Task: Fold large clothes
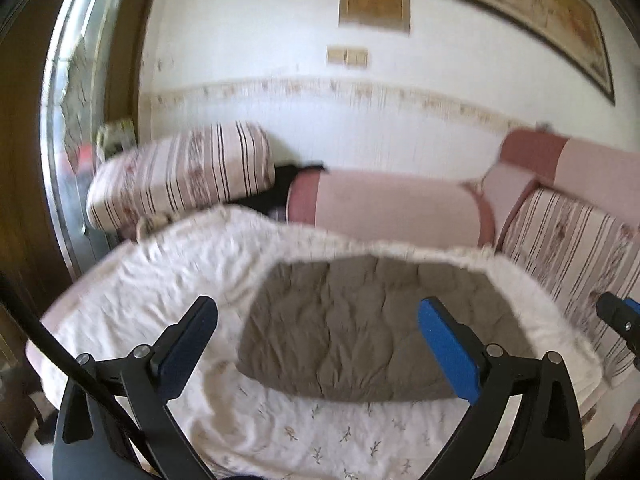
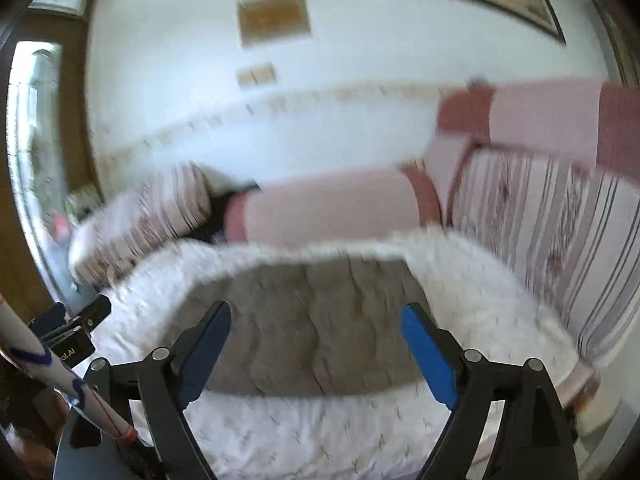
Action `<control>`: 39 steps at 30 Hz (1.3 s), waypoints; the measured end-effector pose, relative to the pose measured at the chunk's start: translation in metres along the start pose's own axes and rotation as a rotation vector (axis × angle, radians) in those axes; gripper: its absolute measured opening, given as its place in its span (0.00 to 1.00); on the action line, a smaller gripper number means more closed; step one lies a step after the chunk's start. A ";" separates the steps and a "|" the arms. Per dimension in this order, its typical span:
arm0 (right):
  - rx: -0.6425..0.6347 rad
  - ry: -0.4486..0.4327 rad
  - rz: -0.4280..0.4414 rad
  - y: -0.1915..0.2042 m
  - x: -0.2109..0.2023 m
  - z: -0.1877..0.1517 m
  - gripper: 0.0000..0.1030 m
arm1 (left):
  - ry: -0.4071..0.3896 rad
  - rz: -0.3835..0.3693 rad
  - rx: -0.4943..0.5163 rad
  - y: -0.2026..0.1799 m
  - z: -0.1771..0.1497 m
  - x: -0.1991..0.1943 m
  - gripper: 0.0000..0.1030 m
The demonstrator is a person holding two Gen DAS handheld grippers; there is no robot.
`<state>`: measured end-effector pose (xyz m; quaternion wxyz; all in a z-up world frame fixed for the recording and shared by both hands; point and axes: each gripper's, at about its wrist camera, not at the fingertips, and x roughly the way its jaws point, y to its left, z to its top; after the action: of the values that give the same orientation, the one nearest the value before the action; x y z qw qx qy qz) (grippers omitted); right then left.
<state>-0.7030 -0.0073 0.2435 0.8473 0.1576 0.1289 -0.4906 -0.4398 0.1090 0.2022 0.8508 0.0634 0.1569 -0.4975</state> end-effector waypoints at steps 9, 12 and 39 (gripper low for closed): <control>-0.040 -0.052 0.012 0.017 -0.050 -0.011 1.00 | 0.048 0.039 0.037 0.017 -0.008 -0.045 1.00; -0.040 0.008 0.009 0.020 -0.046 -0.019 1.00 | 0.044 0.041 0.066 0.018 -0.011 -0.050 1.00; -0.080 0.155 -0.045 0.042 0.029 -0.045 1.00 | 0.217 0.125 0.160 -0.003 -0.045 0.031 1.00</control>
<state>-0.6554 0.0073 0.1979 0.8293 0.1580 0.2171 -0.4901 -0.4379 0.0935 0.1497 0.8505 0.1939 0.2035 -0.4447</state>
